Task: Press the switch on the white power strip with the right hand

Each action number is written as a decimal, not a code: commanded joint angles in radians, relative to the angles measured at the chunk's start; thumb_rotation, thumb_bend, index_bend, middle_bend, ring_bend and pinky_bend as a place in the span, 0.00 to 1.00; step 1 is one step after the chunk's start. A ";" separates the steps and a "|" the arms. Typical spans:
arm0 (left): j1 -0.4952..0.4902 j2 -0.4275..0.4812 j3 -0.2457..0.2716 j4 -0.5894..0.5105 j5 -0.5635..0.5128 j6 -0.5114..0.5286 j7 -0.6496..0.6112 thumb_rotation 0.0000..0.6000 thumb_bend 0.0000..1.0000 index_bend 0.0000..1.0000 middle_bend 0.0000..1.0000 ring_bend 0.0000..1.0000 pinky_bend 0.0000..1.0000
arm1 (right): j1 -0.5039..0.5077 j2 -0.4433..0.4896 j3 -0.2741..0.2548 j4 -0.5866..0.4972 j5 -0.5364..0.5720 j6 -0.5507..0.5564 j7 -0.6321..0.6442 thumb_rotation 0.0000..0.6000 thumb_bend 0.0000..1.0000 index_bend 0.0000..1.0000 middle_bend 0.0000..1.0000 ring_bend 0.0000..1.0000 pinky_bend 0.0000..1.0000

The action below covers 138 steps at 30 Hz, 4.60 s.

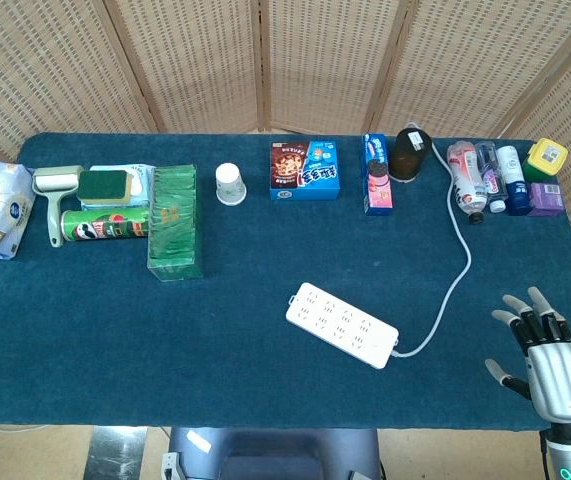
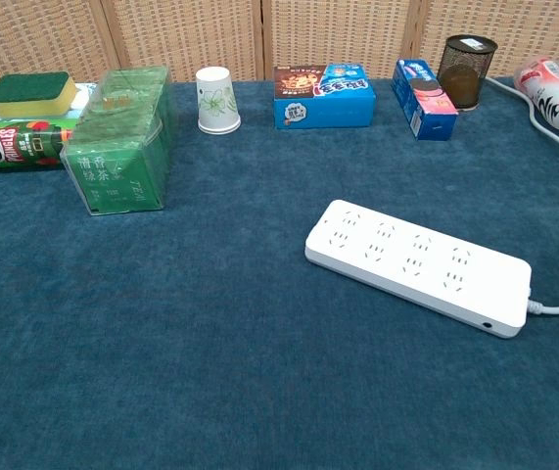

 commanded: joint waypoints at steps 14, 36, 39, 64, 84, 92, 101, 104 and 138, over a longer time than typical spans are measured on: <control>-0.003 -0.010 -0.003 -0.008 0.009 -0.010 0.036 1.00 0.05 0.00 0.00 0.00 0.08 | 0.063 -0.004 0.013 0.018 -0.064 -0.052 -0.044 1.00 0.17 0.26 0.61 0.60 0.45; -0.009 -0.012 -0.004 -0.026 -0.016 -0.045 0.061 1.00 0.05 0.00 0.00 0.00 0.08 | 0.219 -0.046 -0.059 -0.023 -0.066 -0.394 -0.213 1.00 0.68 0.28 1.00 1.00 1.00; -0.009 -0.012 -0.005 -0.025 -0.018 -0.045 0.062 1.00 0.05 0.00 0.00 0.00 0.08 | 0.227 -0.050 -0.060 -0.027 -0.059 -0.411 -0.230 1.00 0.68 0.28 1.00 1.00 1.00; -0.018 -0.029 0.004 -0.024 -0.016 -0.083 0.085 1.00 0.05 0.00 0.00 0.00 0.08 | 0.312 -0.168 -0.066 0.000 0.027 -0.580 -0.416 1.00 0.68 0.28 1.00 1.00 1.00; -0.019 -0.029 0.004 -0.011 -0.027 -0.089 0.066 1.00 0.05 0.00 0.00 0.00 0.08 | 0.322 -0.168 -0.091 -0.002 0.069 -0.574 -0.440 1.00 0.68 0.29 1.00 1.00 1.00; -0.014 -0.027 0.005 -0.008 -0.030 -0.081 0.058 1.00 0.05 0.00 0.00 0.00 0.08 | 0.325 -0.174 -0.098 0.015 0.078 -0.574 -0.426 1.00 0.68 0.30 1.00 1.00 1.00; -0.017 -0.027 0.004 -0.008 -0.031 -0.087 0.055 1.00 0.05 0.00 0.00 0.00 0.08 | 0.330 -0.179 -0.105 0.027 0.087 -0.576 -0.428 1.00 0.68 0.30 1.00 1.00 1.00; -0.018 -0.027 0.004 -0.006 -0.033 -0.089 0.053 1.00 0.05 0.00 0.00 0.00 0.08 | 0.331 -0.182 -0.107 0.029 0.092 -0.579 -0.439 1.00 0.68 0.30 1.00 1.00 1.00; -0.029 -0.031 -0.002 0.023 -0.046 -0.103 0.019 1.00 0.05 0.00 0.00 0.00 0.08 | 0.304 -0.058 -0.015 -0.111 -0.040 -0.282 -0.294 1.00 0.68 0.31 1.00 1.00 1.00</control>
